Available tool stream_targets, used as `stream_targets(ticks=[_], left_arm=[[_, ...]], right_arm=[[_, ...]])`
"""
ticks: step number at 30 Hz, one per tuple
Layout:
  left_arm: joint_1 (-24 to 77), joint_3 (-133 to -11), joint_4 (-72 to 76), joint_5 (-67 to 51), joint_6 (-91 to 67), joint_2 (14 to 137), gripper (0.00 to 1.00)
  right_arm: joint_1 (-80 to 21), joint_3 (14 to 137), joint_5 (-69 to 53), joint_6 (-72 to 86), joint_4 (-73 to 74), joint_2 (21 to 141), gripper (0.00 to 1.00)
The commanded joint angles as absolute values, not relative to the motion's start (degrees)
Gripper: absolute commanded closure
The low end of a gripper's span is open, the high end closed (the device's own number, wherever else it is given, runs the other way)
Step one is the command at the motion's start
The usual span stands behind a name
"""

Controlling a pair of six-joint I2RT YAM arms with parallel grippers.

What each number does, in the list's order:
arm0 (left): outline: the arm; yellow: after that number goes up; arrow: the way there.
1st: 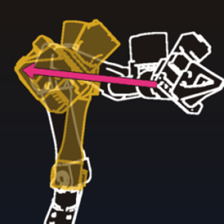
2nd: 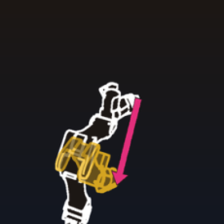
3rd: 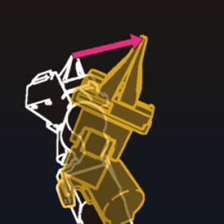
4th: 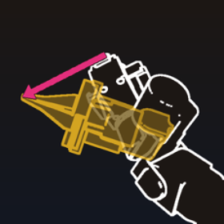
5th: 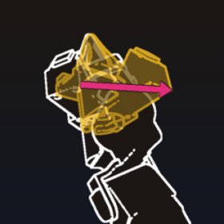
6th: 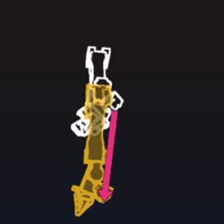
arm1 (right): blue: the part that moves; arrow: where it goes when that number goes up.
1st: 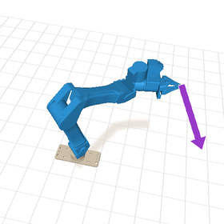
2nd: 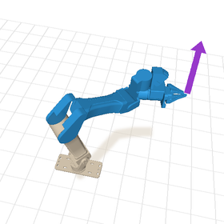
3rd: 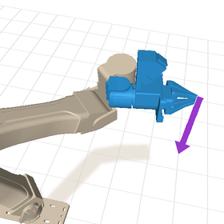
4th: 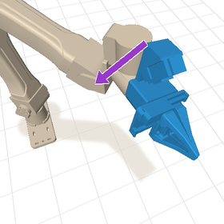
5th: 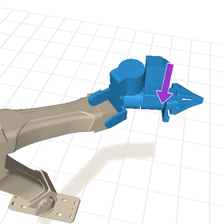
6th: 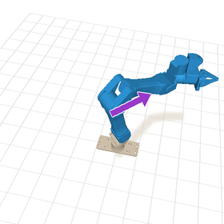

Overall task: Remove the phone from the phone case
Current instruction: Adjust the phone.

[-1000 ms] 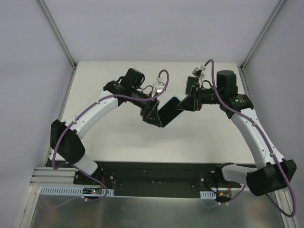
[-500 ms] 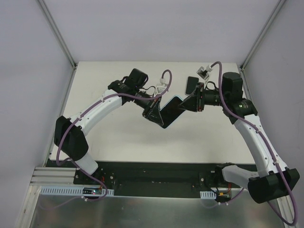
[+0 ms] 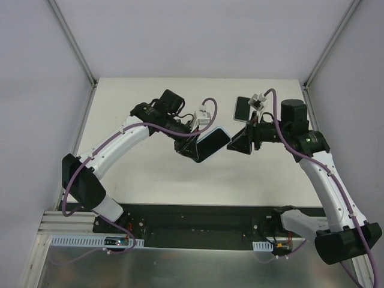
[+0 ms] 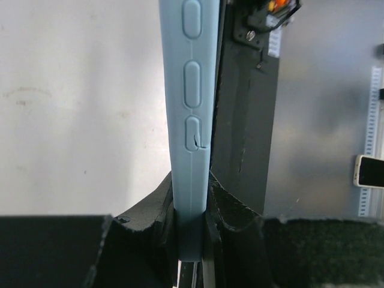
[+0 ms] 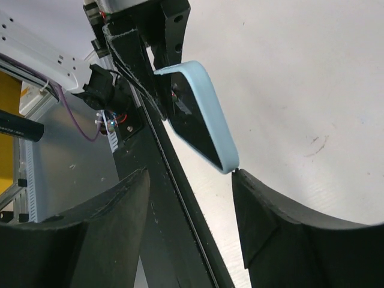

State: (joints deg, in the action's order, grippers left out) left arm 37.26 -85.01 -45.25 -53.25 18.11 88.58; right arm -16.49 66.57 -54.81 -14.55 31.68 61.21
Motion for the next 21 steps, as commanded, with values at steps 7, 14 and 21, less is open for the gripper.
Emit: stream_targets(ticks=[7,14,21], left_arm=[[41.3,-90.2,-57.7,-39.5,28.8,84.9,1.00],[43.4,-93.9,-62.1,-38.8,30.6,86.1,1.00],[44.7,-96.2,-62.8,-41.2,29.5,87.8,1.00]], right_arm=[[-20.5,69.0,-53.3,-22.6,37.4,61.8,0.35],[-23.8,67.0,-53.0,-24.2,34.8,63.0,0.34],[-26.1,65.7,-54.6,-23.5,31.3,64.2,0.35]])
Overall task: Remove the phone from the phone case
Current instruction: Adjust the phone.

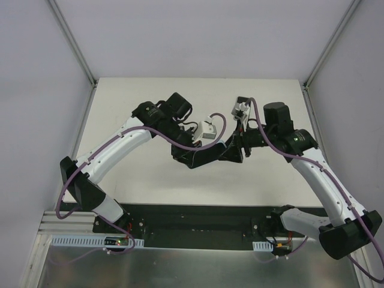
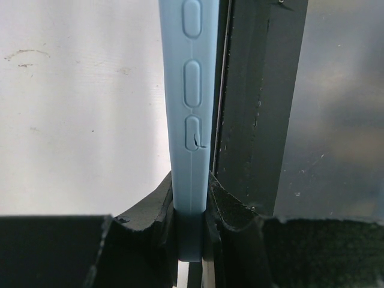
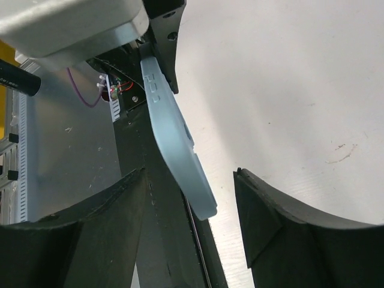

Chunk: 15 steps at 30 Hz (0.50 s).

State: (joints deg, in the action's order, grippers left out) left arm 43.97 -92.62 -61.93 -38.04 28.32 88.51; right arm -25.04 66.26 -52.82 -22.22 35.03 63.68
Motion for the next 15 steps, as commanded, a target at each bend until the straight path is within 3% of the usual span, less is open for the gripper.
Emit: stream_targets(ticks=[1,3,9,12,15], left_arm=[[44.6,-96.5,-62.8,-41.7,29.4,88.0,1.00],[44.7,-97.1,-62.8,-42.7,29.2,88.2,1.00],[44.7,-97.3,-62.8,-44.7,29.2,89.2,1.00],[44.6,-97.3,-62.8,-44.5,29.8,89.5,1.00],[44.6,-97.6,-62.9,-43.8,30.1,89.5,1.00]], right_arm=[[-26.5,65.6,-55.1,-23.3,30.9,64.6,0.37],[-26.6,65.0,-56.2,-22.2,29.3,64.9,0.46],[-26.6,64.7,-59.4,-20.4,28.0,65.3,0.89],[-26.6,65.0,-59.4,-21.0,29.2,64.8,1.00],[-26.5,65.0,-58.6,-21.0,29.6,63.7,1.00]])
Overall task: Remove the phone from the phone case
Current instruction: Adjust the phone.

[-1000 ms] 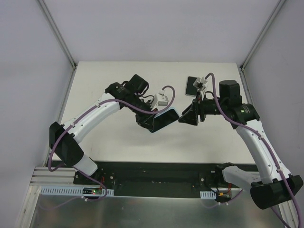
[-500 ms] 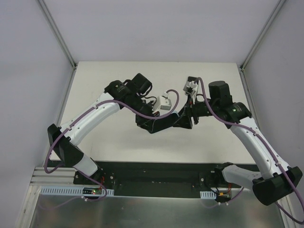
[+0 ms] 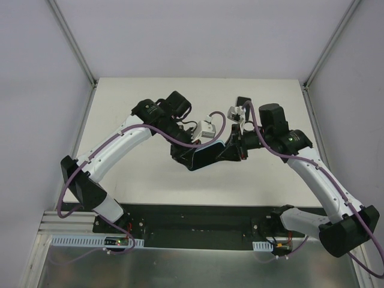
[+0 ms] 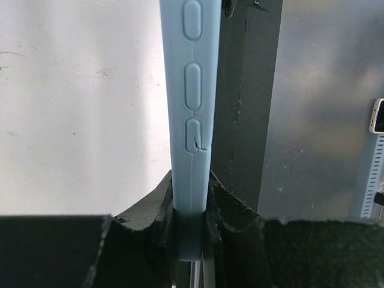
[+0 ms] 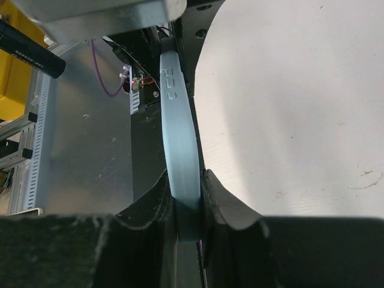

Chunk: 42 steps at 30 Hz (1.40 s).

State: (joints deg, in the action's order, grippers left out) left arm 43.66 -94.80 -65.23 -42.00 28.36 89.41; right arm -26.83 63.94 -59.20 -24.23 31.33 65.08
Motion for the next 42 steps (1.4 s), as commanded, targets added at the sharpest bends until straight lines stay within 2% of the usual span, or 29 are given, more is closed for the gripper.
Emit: stream_targets(ticks=[1,2,4,6,9,11,14,18,23,31,39,42], left_arm=[[44.6,-98.0,-62.8,-43.6,30.1,89.5,1.00],[44.6,-98.3,-62.9,-43.4,30.0,89.5,0.97],[44.0,-98.6,-62.8,-43.5,29.8,89.3,0.67],[43.1,-98.7,-61.8,-43.9,29.1,88.9,0.33],[40.1,-98.4,-58.6,-45.9,26.3,87.7,0.10],[36.0,-98.0,-55.9,-49.0,23.5,86.8,0.02],[31.2,-96.6,-51.4,-53.3,18.6,85.3,0.01],[28.1,-89.6,-40.4,-53.5,9.8,81.1,0.01],[27.3,-81.0,-26.0,-56.4,0.3,76.7,0.01],[27.4,-77.5,-11.5,-59.2,-13.7,77.2,0.03],[27.5,-74.9,-0.3,-61.6,-24.7,78.1,0.26],[27.4,-74.7,1.8,-61.7,-25.7,77.9,0.30]], right_arm=[[-26.3,65.0,-58.4,-21.1,29.6,63.3,1.00],[-26.2,65.0,-58.1,-20.7,29.4,62.9,1.00],[-25.3,65.4,-58.3,-19.2,28.6,62.5,1.00],[-24.5,66.4,-58.8,-17.3,27.5,62.6,1.00],[-23.5,68.4,-59.5,-15.2,26.9,62.9,1.00],[-23.1,69.3,-59.5,-13.7,25.7,63.0,1.00],[-22.6,70.9,-58.9,-11.3,23.8,63.5,1.00],[-21.7,74.2,-58.9,-8.6,22.5,64.4,1.00],[-20.6,76.9,-58.0,-4.1,18.8,65.5,1.00],[-19.2,75.4,-59.3,4.7,9.9,66.7,1.00],[-17.6,72.3,-61.7,13.2,0.2,66.7,1.00],[-17.5,69.6,-62.4,16.1,-4.7,66.8,1.00]])
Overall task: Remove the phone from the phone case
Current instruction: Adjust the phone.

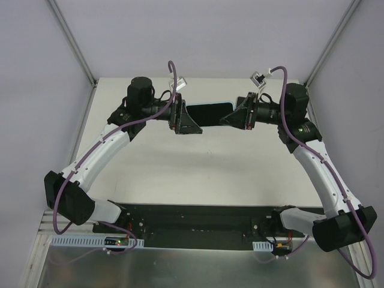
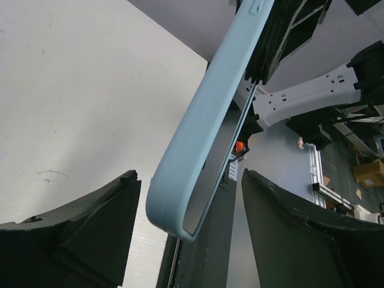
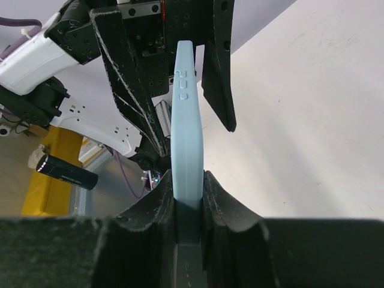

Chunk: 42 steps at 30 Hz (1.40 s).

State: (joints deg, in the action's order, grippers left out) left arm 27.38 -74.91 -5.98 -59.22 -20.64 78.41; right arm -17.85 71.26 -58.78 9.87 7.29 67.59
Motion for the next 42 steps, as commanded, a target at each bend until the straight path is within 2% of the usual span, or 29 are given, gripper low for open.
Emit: stream_targets(ticks=[1,6,9,12,17,18,24,27,34,42], left_arm=[[27.3,-74.5,2.1,-61.8,-26.0,77.9,0.31],[27.3,-74.6,3.1,-62.5,-27.0,77.5,0.37],[27.3,-74.8,3.2,-63.2,-27.2,77.4,0.48],[27.3,-74.5,3.2,-63.4,-27.3,77.5,0.62],[27.3,-74.4,2.6,-63.5,-27.0,77.4,1.00],[27.3,-74.9,1.3,-63.7,-26.1,77.3,1.00],[27.4,-78.8,-17.0,-63.6,-8.6,77.1,1.00],[27.4,-80.8,-27.4,-62.5,2.3,77.3,1.00],[28.7,-86.8,-47.9,-58.4,19.3,79.1,1.00],[35.9,-90.9,-55.3,-50.6,26.2,80.5,1.00]], right_arm=[[-17.6,69.1,-62.8,16.7,-5.5,66.9,1.00],[-17.5,66.3,-63.9,19.2,-9.6,66.7,1.00],[-17.3,65.6,-64.1,19.4,-10.2,66.5,1.00],[-17.4,65.4,-64.1,19.5,-10.5,66.6,1.00],[-17.4,63.8,-64.1,19.2,-11.5,66.8,1.00],[-17.4,63.2,-64.2,18.7,-11.4,66.7,0.98],[-17.5,64.9,-61.6,0.4,8.2,65.1,0.37],[-17.8,66.7,-60.5,-7.4,15.7,64.3,0.17],[-21.7,71.4,-55.6,-25.4,32.1,64.9,0.14],[-26.2,73.6,-55.3,-30.0,36.5,67.8,0.15]])
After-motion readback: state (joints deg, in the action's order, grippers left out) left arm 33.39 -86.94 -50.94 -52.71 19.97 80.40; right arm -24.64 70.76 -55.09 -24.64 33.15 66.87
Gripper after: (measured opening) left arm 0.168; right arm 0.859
